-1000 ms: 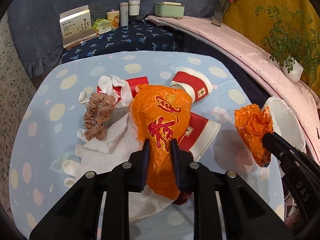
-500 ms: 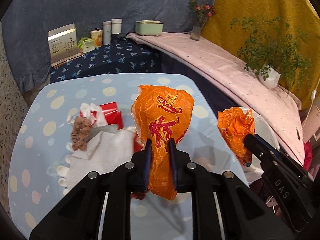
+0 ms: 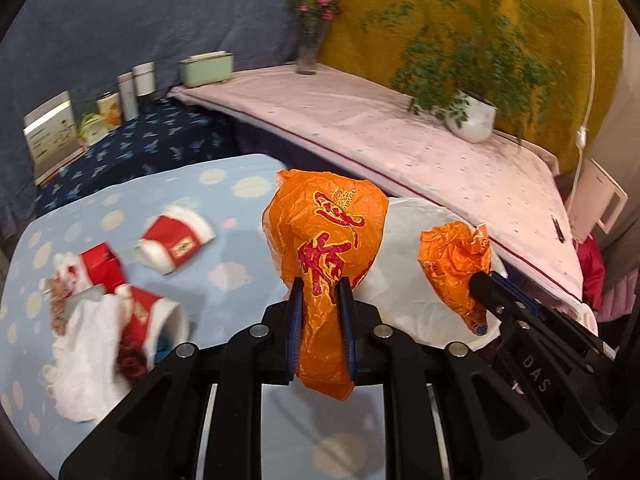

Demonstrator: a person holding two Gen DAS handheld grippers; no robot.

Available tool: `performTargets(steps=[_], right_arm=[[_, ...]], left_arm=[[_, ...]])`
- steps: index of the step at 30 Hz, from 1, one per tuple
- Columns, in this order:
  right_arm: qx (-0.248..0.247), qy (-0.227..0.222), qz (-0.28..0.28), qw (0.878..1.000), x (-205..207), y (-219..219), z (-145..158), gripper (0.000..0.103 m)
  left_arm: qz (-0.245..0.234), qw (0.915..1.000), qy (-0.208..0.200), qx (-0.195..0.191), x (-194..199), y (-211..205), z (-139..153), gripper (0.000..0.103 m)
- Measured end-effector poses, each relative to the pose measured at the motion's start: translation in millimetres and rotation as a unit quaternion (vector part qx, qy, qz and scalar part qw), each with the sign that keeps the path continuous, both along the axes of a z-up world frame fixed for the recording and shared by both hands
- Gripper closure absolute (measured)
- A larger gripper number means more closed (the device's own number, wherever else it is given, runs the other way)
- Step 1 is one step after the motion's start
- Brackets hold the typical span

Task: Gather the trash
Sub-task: 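Carry both orange bags over the white wastebasket with both grippers, then open both grippers to drop the orange bags into the wastebasket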

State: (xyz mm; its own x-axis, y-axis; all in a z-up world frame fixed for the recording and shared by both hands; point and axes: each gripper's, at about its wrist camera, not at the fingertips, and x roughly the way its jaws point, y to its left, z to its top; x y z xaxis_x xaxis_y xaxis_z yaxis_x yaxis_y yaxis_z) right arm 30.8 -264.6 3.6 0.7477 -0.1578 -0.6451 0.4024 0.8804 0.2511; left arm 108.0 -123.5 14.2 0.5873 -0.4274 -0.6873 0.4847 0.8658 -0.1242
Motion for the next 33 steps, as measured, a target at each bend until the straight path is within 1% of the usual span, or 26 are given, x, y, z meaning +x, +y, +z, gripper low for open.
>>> performTargets(steps=[4,9,14,15,16,17,18,19,21,24,27,30,31,32,33], right_arm=[[0.004,0.006,-0.034,0.999,-8.4,-32.7,-8.9,0.094],[0.008,0.016,-0.064,0.998,-13.5,-61.1,-19.5,0.094],[0.01,0.02,-0.08,0.997,-15.2,-77.0,-27.0,0.094],[0.01,0.02,-0.081,0.996,-15.4,-79.0,-27.9,0.094],[0.01,0.02,-0.082,0.996,-14.7,-80.5,-28.7,0.094],[0.01,0.019,-0.082,0.996,-14.0,-82.1,-28.8,0.094],[0.009,0.019,-0.082,0.996,-13.1,-83.4,-28.9,0.094],[0.008,0.018,-0.082,0.996,-12.1,-84.3,-28.9,0.094],[0.008,0.018,-0.08,0.997,-8.7,-85.5,-29.5,0.093],[0.007,0.019,-0.076,0.997,-2.1,-85.0,-30.7,0.093],[0.008,0.017,-0.067,0.998,6.4,-81.8,-31.6,0.088],[0.003,0.016,-0.063,0.998,13.0,-76.0,-32.0,0.087],[0.002,0.016,-0.062,0.998,15.4,-74.4,-32.0,0.083],[-0.001,0.016,-0.063,0.998,17.3,-72.6,-31.3,0.075],[-0.003,0.014,-0.064,0.998,18.5,-70.8,-30.0,0.07]], left_arm=[[-0.035,0.9993,0.011,-0.003,0.8,-36.6,-7.4,0.086],[-0.07,0.9973,0.018,-0.004,-1.8,-72.6,-18.7,0.086],[-0.094,0.9951,0.03,-0.006,0.5,-99.4,-30.0,0.08],[-0.097,0.9948,0.032,-0.005,1.8,-103.2,-31.5,0.07],[-0.097,0.9948,0.03,-0.001,3.3,-106.3,-33.0,0.058],[-0.093,0.9954,0.024,0.003,3.9,-108.6,-33.5,0.052],[-0.089,0.9959,0.019,0.005,4.5,-109.1,-33.2,0.042],[-0.085,0.9963,0.014,0.004,5.1,-108.5,-32.6,0.037],[-0.079,0.9968,0.009,0.004,7.6,-106.5,-31.8,0.034],[-0.069,0.9976,0.006,0.008,11.7,-101.5,-32.2,0.033],[-0.057,0.9983,0.007,0.012,16.3,-93.5,-34.0,0.033],[-0.044,0.9989,0.012,0.012,19.8,-84.5,-36.1,0.032],[-0.039,0.9991,0.012,0.014,21.0,-81.3,-36.8,0.03],[-0.033,0.9993,0.012,0.015,22.0,-77.8,-37.3,0.029],[-0.026,0.9995,0.011,0.015,22.7,-73.6,-37.4,0.028]])
